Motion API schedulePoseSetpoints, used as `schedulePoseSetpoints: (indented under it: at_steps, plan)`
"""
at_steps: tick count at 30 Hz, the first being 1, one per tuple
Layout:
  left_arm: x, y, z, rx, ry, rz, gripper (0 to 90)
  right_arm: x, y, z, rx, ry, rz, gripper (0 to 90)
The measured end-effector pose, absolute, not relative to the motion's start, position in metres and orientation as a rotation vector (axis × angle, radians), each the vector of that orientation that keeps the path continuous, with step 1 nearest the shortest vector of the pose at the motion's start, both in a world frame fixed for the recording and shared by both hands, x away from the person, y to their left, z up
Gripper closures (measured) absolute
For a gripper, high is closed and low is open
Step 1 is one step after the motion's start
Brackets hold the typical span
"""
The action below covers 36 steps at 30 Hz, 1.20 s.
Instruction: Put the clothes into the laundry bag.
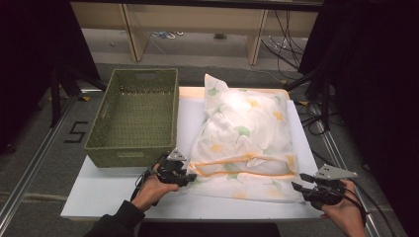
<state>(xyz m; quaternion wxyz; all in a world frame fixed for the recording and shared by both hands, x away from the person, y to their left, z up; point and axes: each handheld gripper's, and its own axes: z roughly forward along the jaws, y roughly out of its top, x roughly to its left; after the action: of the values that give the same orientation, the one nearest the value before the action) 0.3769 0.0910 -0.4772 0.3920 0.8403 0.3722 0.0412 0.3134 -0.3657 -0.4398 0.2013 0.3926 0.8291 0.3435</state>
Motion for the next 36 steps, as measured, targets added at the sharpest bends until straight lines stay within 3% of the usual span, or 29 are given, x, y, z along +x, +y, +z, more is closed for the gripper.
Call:
schedulePoseSetpoints:
  at_steps: [12,22,23,26,27,36]
  plan:
    - [0.381,0.096,-0.475,2.131,0.948,0.082,64.3,0.359,-0.277,-0.409,0.757,2.400,1.032,48.1]
    - [0.381,0.097,-0.471,2.138,0.911,0.104,68.4,0.400,-0.197,-0.427,0.509,2.526,0.848,47.0]
    - [0.382,0.097,-0.471,2.138,0.905,0.099,68.5,0.402,-0.192,-0.429,0.499,2.540,0.822,48.5]
    - [0.381,0.097,-0.471,2.127,0.916,0.106,68.3,0.405,-0.187,-0.439,0.465,2.572,0.719,82.0]
    - [0.382,0.098,-0.470,2.129,0.914,0.100,68.2,0.405,-0.188,-0.440,0.462,2.576,0.710,87.0]
    - [0.385,0.098,-0.470,2.039,0.966,0.015,64.8,0.401,-0.205,-0.461,0.552,2.662,0.755,90.0]
